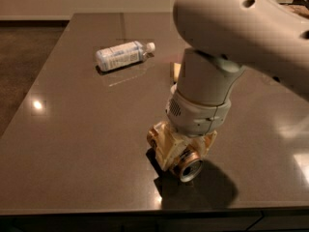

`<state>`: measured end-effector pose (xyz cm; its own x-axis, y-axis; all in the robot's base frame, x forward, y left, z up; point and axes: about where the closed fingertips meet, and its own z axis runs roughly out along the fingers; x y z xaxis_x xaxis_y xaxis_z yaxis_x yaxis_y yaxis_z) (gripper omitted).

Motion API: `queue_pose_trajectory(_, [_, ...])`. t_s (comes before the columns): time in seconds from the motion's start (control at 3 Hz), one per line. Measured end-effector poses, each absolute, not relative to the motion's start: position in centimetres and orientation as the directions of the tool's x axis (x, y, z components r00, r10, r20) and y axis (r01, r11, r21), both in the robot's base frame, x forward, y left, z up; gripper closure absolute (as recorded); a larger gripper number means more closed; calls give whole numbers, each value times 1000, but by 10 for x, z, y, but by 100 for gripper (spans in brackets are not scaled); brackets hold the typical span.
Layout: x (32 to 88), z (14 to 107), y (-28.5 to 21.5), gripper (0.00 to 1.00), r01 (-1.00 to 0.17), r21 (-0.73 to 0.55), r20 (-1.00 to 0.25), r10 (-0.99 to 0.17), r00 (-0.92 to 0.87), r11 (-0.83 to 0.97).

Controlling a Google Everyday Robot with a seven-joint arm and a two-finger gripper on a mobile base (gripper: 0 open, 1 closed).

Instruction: Place orange can upright

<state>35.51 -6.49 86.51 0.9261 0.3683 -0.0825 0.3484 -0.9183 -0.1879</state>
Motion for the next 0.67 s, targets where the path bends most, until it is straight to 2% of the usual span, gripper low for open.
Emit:
queue_pose_trajectory(0.33, [361,881,-51,100,260,-252,-131,299,945,-932])
queue_pose_trajectory(0.67, [372,889,-41,100,135,-338,-211,215,954,-931])
